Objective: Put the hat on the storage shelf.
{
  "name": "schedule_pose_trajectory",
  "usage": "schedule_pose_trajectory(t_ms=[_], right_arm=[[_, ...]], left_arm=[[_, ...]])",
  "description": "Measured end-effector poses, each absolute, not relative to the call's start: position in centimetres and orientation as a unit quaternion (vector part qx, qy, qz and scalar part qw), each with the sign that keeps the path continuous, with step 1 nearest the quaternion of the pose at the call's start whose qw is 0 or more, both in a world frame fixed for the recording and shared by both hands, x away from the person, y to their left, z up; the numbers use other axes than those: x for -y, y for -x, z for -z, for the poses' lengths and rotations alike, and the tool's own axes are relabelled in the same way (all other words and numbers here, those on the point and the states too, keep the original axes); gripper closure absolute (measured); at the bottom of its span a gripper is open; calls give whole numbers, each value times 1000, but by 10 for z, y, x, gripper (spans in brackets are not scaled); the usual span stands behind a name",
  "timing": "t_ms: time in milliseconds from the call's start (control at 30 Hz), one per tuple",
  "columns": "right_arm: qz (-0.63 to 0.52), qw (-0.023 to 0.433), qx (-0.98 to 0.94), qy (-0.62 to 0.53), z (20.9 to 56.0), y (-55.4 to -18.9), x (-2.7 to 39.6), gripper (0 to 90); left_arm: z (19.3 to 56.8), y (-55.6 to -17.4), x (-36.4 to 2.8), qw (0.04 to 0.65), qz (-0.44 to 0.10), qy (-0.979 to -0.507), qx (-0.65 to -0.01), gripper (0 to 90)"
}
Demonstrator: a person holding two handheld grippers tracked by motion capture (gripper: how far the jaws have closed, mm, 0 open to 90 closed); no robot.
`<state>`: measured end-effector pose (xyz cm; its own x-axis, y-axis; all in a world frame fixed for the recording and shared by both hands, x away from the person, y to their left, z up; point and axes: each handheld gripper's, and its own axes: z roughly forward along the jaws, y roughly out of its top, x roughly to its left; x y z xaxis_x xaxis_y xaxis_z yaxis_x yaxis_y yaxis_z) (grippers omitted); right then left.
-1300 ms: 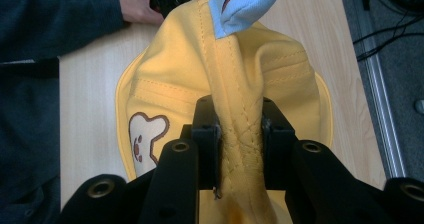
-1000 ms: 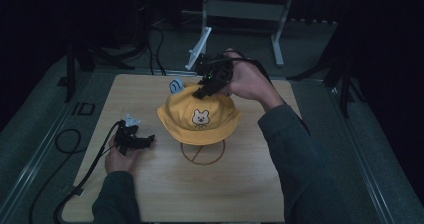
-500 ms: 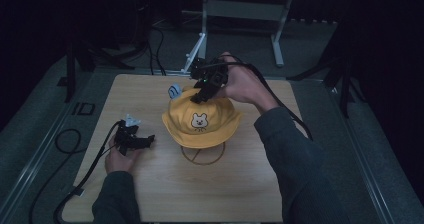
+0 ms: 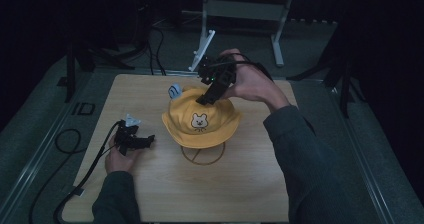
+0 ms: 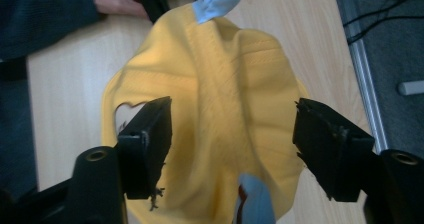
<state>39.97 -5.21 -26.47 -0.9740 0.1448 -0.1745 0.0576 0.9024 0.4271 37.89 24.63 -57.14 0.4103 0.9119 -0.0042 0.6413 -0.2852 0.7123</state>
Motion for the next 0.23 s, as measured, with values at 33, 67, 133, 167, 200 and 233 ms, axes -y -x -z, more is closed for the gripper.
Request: schedule_pose_trajectory(t_ms=[33, 67, 133, 167, 200, 233], right_arm=[[-215, 104, -970, -51, 263, -399, 54, 322], [-215, 105, -970, -51, 262, -399, 56, 322], [-216, 111, -969, -49, 260, -398, 60, 319], [-215, 111, -969, -47, 258, -397, 63, 319], [-213, 111, -970, -45, 257, -396, 65, 315], [-214, 114, -969, -46, 256, -395, 68, 316]], left_arm=[[571, -379, -246, 325, -208, -774, -502, 145], [571, -379, -246, 325, -208, -774, -501, 145], [571, -379, -246, 325, -208, -774, -502, 145], [571, -379, -246, 325, -208, -774, -502, 145], [571, -379, -246, 325, -208, -774, -502, 145], [571, -379, -246, 325, -208, -774, -502, 145]])
